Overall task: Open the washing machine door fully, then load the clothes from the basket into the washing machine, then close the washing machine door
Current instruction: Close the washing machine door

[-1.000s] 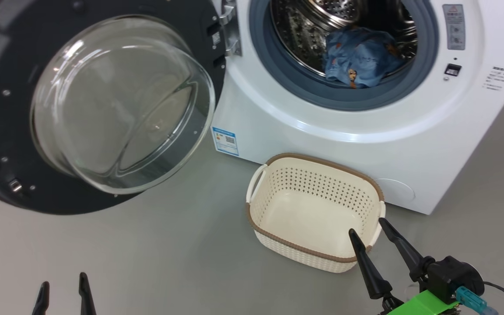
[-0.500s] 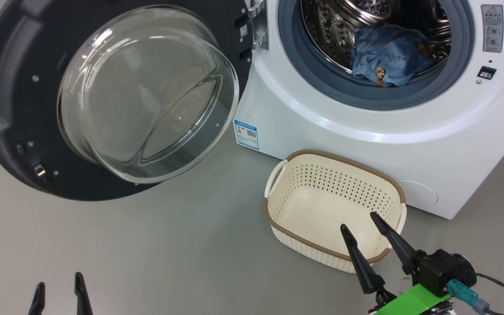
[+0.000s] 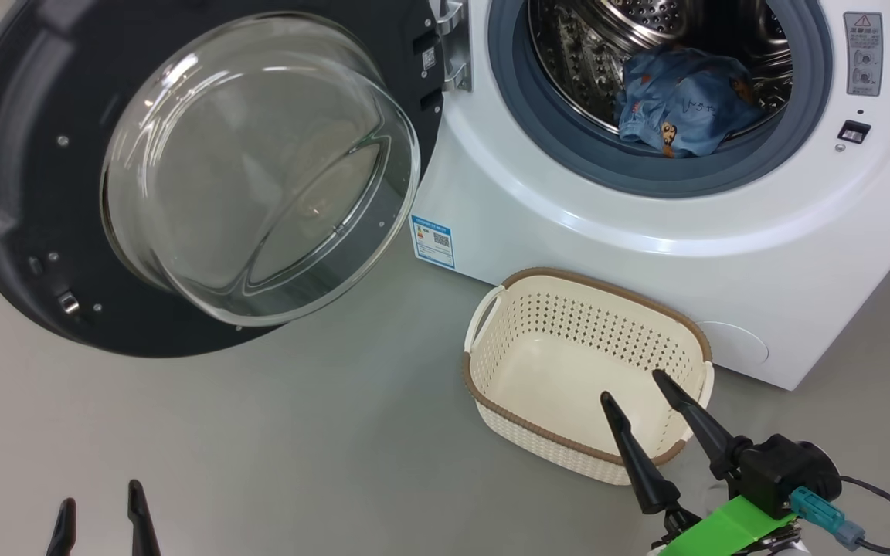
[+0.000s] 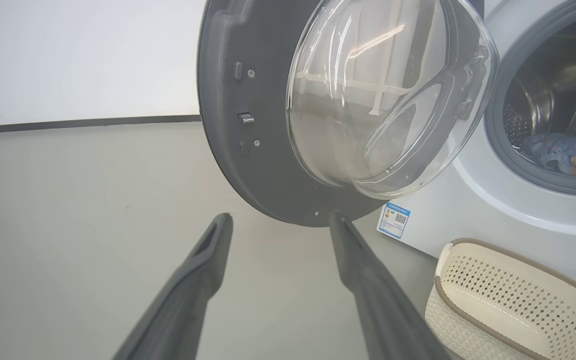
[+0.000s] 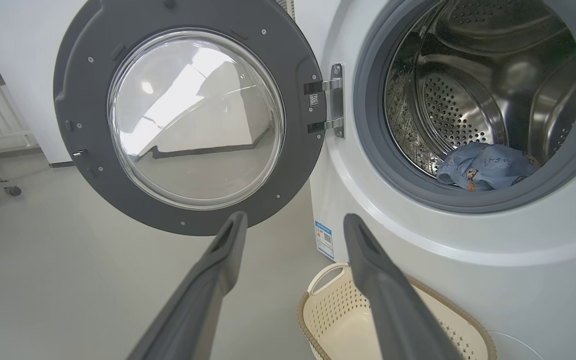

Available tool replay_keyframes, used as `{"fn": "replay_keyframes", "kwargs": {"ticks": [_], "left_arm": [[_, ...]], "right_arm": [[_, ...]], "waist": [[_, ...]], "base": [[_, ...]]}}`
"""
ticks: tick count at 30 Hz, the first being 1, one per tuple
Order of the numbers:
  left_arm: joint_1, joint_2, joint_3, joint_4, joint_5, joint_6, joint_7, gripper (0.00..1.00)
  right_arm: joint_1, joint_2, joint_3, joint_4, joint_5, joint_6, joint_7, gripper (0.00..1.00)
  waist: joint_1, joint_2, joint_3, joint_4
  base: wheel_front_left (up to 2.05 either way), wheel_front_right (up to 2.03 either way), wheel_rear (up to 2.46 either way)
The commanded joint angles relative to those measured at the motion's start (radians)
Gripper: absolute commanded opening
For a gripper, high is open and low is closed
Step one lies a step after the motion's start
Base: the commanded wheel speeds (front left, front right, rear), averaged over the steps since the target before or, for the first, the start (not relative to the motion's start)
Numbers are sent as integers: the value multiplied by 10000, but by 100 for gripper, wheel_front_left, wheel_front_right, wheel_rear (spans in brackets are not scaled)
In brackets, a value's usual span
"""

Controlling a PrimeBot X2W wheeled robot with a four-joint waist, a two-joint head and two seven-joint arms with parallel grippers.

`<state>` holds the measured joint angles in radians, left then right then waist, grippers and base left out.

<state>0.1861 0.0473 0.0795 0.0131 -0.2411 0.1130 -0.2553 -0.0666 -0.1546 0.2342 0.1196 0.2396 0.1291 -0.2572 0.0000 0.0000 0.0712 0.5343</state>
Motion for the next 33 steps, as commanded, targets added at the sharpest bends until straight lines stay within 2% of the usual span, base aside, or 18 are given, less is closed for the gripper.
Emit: {"fn": "replay_keyframes", "kwargs": {"ticks": [1, 3, 9, 12, 16, 21, 27, 33], "left_arm": [[-262, 59, 411, -192, 135, -60, -65, 98], [-319, 55, 471, -186, 55, -156, -65, 0], [-671, 53, 1255, -314, -1083, -528, -65, 0], [-1118, 139, 1992, -331, -2229, -794, -65, 0], [-1980, 785, 2920, -117, -3359, -1139, 151, 0], [-3427, 1652, 3953, 378, -4993, -1338, 942, 0], [-5350, 2963, 4696, 2047, -6426, -1641, 1757, 0], [-7177, 4002, 5228, 3759, -7710, -1765, 2560, 0]], "right_arm": [[-153, -22, 148, -254, 39, 16, -46, 100], [-70, 1, 90, -282, 14, 16, -46, 100], [92, 57, -12, -410, -39, 16, -46, 100], [118, 65, -18, -455, -53, 16, -46, 100], [114, 62, -25, -499, -69, 16, -46, 100], [55, -20, -20, -527, -70, 16, -46, 100], [-72, -194, 29, -534, -62, 16, -46, 100], [-230, -400, 81, -568, -79, 16, -44, 100]], "waist": [[0, 0, -20, -14], [0, 0, -44, -28], [0, 0, -66, -105], [0, 0, -38, -161], [0, 0, 55, -244], [0, 0, 241, -365], [0, 0, 475, -573], [0, 0, 781, -835]], "base": [[0, 0, 0], [0, 0, 0], [0, 0, 0], [0, 0, 0], [0, 0, 0], [0, 0, 0], [0, 0, 0], [0, 0, 0]]}}
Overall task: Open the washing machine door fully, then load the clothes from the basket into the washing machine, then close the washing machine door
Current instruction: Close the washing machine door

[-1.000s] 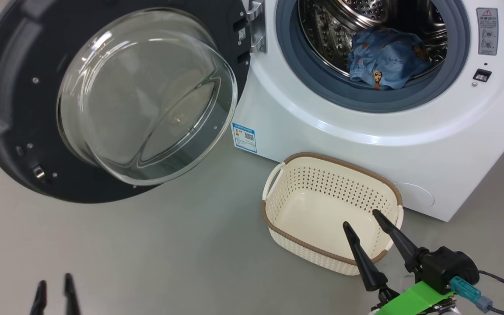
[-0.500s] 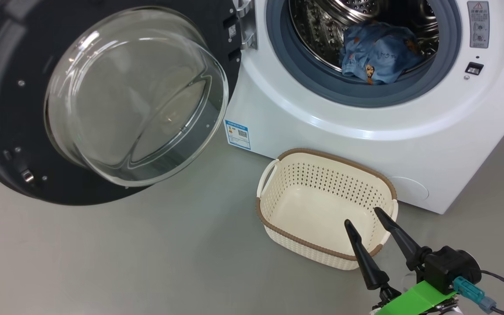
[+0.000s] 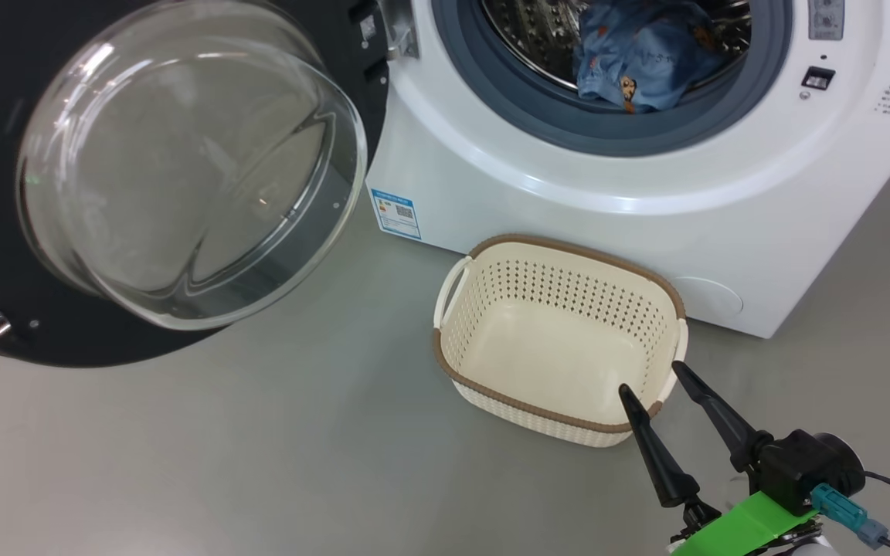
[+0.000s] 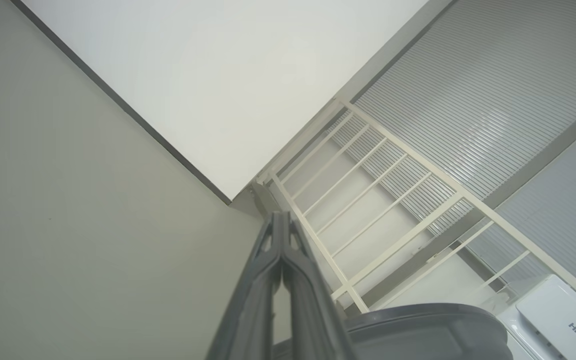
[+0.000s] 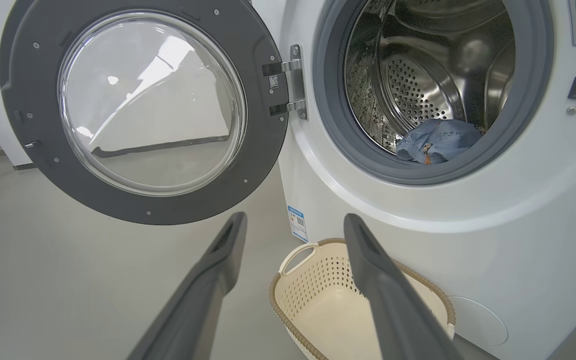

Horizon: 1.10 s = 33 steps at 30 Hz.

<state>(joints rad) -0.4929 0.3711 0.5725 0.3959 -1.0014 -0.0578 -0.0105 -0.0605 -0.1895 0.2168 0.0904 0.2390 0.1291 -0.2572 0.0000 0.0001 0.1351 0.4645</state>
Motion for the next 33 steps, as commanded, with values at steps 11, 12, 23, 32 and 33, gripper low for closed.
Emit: {"fn": "replay_keyframes", "kwargs": {"ticks": [11, 12, 23, 32, 33], "left_arm": [[-2031, 1654, 796, 2502, -1780, -371, 1542, 0], [-2127, 1708, 844, 2691, -1926, -404, 1679, 0], [-2822, 2249, 965, 3982, -2628, -638, 2405, 0], [-3000, 2543, 831, 4341, -2915, -711, 2980, 0], [-2976, 2613, 818, 4362, -2936, -713, 3085, 0]], "right_arm": [[-510, -496, 249, -544, -91, 16, 259, 100], [-527, -548, 238, -596, -89, 16, 306, 100], [-653, -1054, 164, -1278, -167, 16, 890, 100], [-644, -1192, 81, -1674, -221, 16, 1160, 100], [-636, -1186, 80, -1694, -222, 16, 1170, 100]], "waist": [[0, -1, 805, -554], [0, -1, 881, -592], [0, -1, 1620, -885], [0, -1, 2000, -983], [0, -1, 2016, -995]], "base": [[0, 0, 0], [0, 0, 0], [0, 0, 0], [0, 0, 0], [0, 0, 0]]}}
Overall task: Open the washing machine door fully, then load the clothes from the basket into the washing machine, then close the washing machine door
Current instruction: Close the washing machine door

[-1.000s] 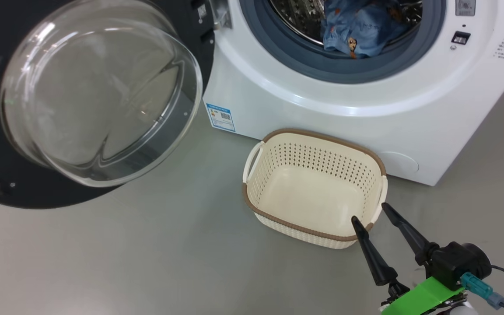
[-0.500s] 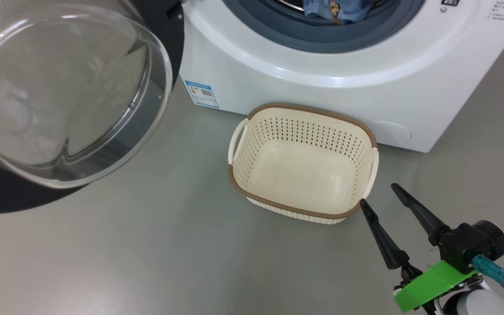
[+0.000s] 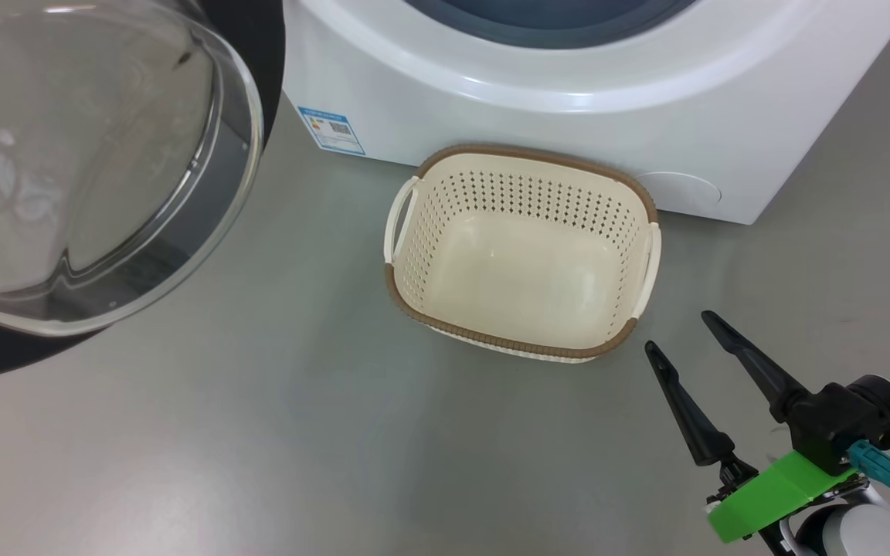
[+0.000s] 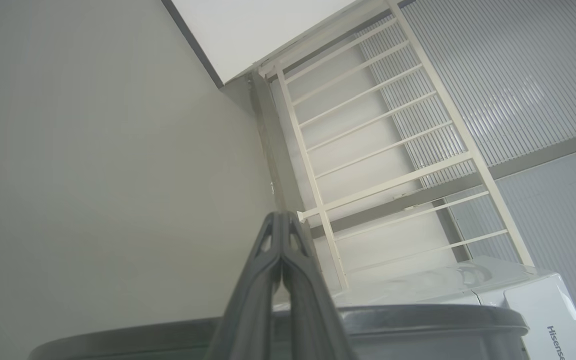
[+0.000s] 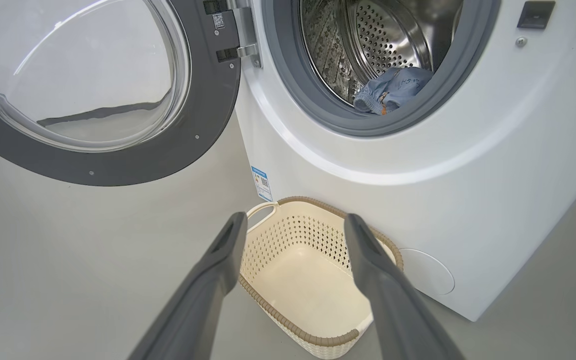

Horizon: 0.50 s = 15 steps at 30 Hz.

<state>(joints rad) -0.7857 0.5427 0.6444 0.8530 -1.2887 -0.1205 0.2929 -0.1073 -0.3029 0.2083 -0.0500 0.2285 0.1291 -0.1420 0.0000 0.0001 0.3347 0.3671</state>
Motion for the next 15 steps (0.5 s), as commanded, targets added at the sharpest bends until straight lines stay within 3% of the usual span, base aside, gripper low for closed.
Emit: {"fn": "replay_keyframes", "kwargs": {"ticks": [1, 6, 15], "left_arm": [[-30, 950, 84, -194, -103, -89, 190, 0], [-119, 975, -113, -183, -399, -96, 1106, 0], [-129, 998, -274, -215, -438, -98, 1421, 0]], "right_arm": [[-158, -52, 162, -304, -119, 16, 28, 100], [-138, -83, 161, -322, -117, 16, 67, 100], [-291, -169, 386, -256, -40, 16, 54, 100]], "waist": [[0, -1, 46, -27], [0, -1, 146, 20], [0, -1, 145, -118]], "base": [[0, 0, 0], [0, 0, 0], [0, 0, 0]]}}
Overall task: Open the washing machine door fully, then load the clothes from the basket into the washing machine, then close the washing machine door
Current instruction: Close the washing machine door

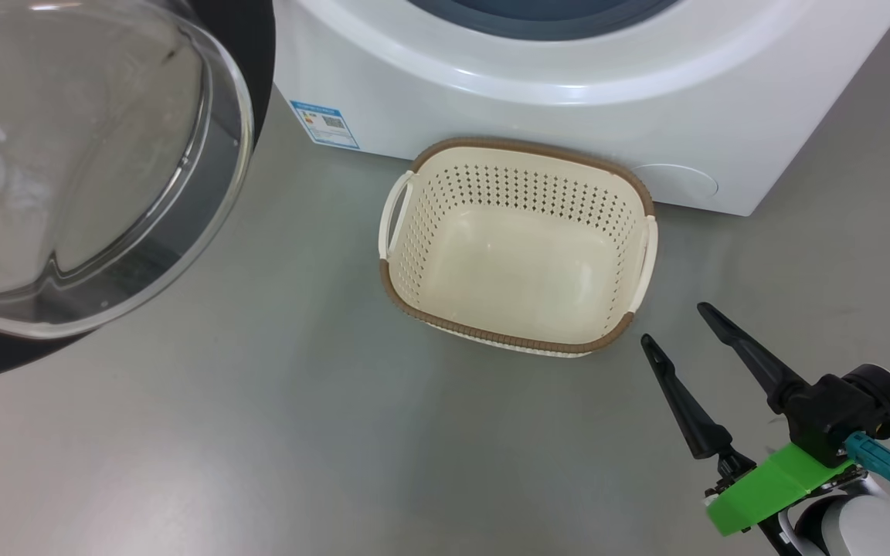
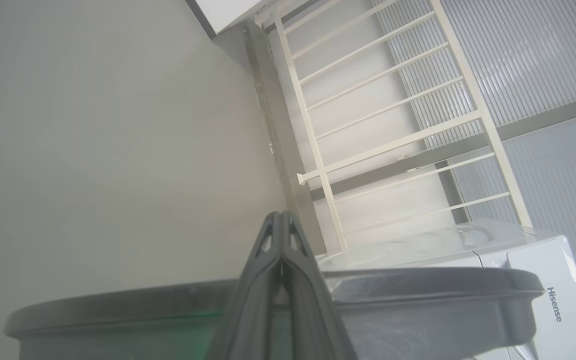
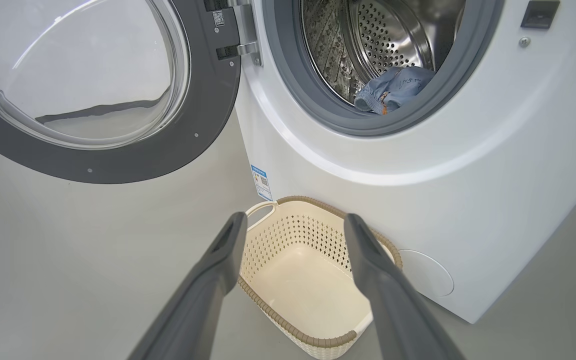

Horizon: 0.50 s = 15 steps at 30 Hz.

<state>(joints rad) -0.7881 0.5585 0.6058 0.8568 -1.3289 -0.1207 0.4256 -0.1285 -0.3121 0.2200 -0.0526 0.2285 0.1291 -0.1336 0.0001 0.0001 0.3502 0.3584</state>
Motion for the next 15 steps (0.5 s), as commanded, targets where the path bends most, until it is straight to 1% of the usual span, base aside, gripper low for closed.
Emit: {"fn": "replay_keyframes", "kwargs": {"ticks": [1, 6, 15], "left_arm": [[-90, 863, 82, -255, -13, -97, 123, 0], [-39, 912, 55, -250, -20, -97, 241, 0], [150, 885, -135, -460, -317, -44, 1458, 0]], "right_arm": [[-71, -88, 274, -222, -31, 16, -37, 100], [-17, -100, 251, -204, -26, 16, -67, 100], [64, -7, 280, -152, -22, 16, -106, 100]], "waist": [[-1, -1, -16, -42], [-1, -1, -41, -71], [-1, -1, -114, 59]], "base": [[0, 0, 0], [0, 0, 0], [0, 0, 0]]}}
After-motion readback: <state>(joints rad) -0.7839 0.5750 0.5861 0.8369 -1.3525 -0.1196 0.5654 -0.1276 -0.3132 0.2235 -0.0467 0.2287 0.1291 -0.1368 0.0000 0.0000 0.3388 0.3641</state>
